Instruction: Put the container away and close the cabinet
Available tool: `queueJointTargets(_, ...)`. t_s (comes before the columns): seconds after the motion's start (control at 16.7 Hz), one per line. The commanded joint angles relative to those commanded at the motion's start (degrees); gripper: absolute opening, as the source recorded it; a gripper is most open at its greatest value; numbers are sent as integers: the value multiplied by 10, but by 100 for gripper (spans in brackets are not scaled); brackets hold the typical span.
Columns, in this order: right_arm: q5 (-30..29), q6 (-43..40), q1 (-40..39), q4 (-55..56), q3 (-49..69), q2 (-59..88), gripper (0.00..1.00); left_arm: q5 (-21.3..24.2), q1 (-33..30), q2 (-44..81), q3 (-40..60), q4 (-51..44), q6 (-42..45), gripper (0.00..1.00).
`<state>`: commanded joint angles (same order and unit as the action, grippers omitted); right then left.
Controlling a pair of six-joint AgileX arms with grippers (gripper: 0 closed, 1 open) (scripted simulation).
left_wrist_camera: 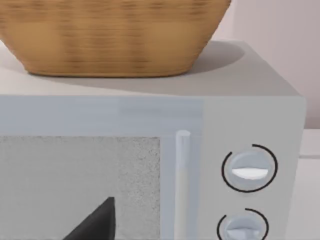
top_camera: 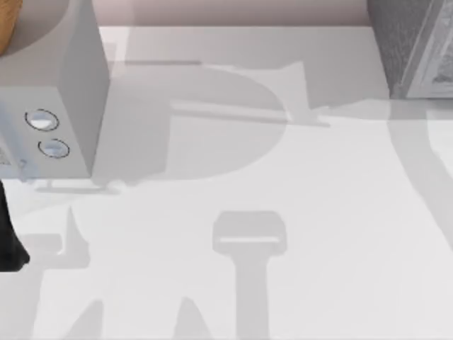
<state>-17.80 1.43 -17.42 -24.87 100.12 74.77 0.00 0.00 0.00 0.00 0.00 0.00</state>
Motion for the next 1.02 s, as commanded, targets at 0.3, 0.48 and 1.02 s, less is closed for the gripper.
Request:
queueJointTargets(0.3, -81, -3, -79, -5, -16, -8, 100, 0, 0, 0, 0, 0, 0, 100)
queueJointTargets(0.48, -81, -3, -79, -5, -16, -8, 100, 0, 0, 0, 0, 0, 0, 100)
queueJointTargets(1.02, -45, -9, -19, 17, 48, 65, 100, 0, 0, 0, 0, 0, 0, 100)
